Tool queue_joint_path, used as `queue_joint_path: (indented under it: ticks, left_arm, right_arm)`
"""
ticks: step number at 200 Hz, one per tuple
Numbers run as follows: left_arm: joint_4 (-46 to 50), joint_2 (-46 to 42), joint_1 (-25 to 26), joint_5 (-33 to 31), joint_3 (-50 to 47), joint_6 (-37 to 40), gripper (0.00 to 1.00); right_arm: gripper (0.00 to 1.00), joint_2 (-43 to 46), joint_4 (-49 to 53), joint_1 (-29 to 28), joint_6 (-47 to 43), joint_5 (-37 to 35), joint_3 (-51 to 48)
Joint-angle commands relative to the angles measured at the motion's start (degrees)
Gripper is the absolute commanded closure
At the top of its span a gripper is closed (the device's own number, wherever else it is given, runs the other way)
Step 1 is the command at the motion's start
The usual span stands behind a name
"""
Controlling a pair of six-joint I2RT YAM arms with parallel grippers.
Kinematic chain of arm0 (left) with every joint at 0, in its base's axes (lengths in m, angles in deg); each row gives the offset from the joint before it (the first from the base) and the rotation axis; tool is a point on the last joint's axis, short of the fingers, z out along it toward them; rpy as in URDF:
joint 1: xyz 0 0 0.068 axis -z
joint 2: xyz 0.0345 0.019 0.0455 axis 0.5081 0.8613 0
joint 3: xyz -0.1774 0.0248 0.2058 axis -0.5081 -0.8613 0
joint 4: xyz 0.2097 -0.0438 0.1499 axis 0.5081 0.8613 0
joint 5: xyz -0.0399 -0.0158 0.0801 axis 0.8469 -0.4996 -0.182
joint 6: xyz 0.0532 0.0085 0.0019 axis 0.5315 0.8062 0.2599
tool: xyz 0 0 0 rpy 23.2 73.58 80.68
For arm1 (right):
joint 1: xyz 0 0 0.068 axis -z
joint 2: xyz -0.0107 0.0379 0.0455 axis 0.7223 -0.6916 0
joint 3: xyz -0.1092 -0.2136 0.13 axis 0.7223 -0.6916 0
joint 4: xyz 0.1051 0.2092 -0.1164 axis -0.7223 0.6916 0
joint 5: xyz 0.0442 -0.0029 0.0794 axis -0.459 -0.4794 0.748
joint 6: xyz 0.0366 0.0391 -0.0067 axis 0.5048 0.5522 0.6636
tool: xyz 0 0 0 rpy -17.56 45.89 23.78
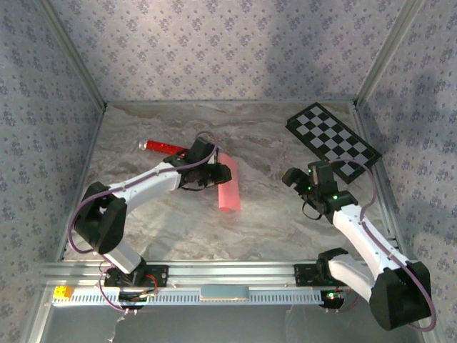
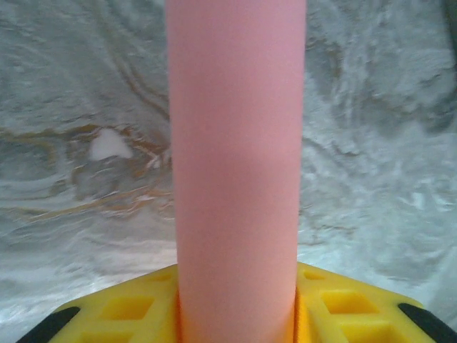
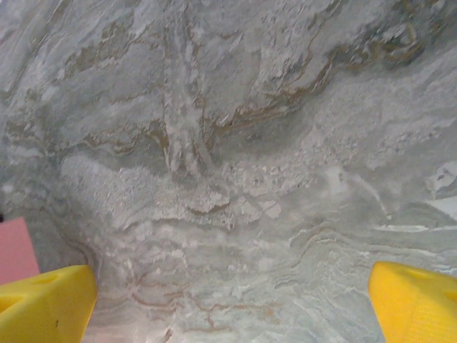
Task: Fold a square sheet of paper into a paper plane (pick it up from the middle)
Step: First fold the square sheet of paper in half at the center of the table.
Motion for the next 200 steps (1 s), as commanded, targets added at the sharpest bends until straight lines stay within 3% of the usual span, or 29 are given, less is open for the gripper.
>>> queue_joint_path:
  ticks: [1,50,93,163,200]
  left_arm:
    - [-10.4,0.4,-0.4,10.0,-1.7,-3.5,0.63]
    - [-19.7,4.4,-0.4,15.0,-5.1,-8.2,0.63]
    - [-25.1,9.5,-0.3,18.3,-7.1,-12.5,0.63]
    - [-20.1,13.2,-0.3,16.6,-7.2,-11.5,0.63]
    - [-15.2,13.7,-0.3,13.8,-6.1,-8.7,0.61]
  right_arm:
    - [0.0,2.3,-5.7,1.7,-2.7,10.3,-2.6]
    - [0.02,1.1,-10.9,1.8,-5.5,17.4,-2.7]
    - [0.11,-0.8,-9.7,2.0,-5.3,18.3,-1.9]
    - [0.16,-5.3,-11.7,1.0,-6.9,21.3,-0.4]
    - [0.19,-3.9,-16.6,0.3,-3.1,16.9,-2.7]
